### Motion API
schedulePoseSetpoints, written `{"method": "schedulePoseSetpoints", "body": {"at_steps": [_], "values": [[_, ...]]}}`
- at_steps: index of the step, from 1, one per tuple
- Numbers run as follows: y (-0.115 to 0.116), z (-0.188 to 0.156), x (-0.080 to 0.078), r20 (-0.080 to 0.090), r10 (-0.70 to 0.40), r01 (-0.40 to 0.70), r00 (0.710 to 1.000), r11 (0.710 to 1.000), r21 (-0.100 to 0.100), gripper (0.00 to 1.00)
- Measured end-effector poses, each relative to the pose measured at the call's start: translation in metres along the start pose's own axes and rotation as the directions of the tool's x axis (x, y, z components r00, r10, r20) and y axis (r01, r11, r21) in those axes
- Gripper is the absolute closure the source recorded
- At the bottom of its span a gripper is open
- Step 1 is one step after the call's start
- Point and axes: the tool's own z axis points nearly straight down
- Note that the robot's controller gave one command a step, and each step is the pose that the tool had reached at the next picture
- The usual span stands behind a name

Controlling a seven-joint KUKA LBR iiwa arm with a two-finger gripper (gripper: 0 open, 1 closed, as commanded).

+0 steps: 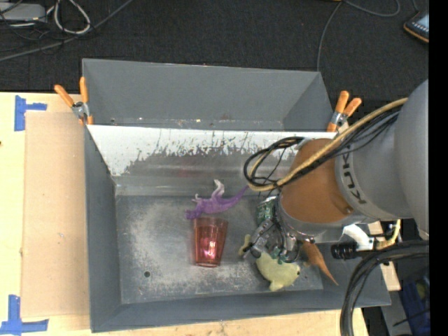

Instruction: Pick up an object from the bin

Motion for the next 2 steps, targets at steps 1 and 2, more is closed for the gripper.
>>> {"method": "schedulePoseSetpoints", "body": {"at_steps": [1, 2], "values": [[0.002, -0.001, 0.002, 0.0, 0.0, 0.0, 1.0, 1.0, 0.0, 1.0], [-0.011, -0.036, -0.006, -0.003, -0.018, 0.018, 1.0, 1.0, 0.001, 1.0]]}}
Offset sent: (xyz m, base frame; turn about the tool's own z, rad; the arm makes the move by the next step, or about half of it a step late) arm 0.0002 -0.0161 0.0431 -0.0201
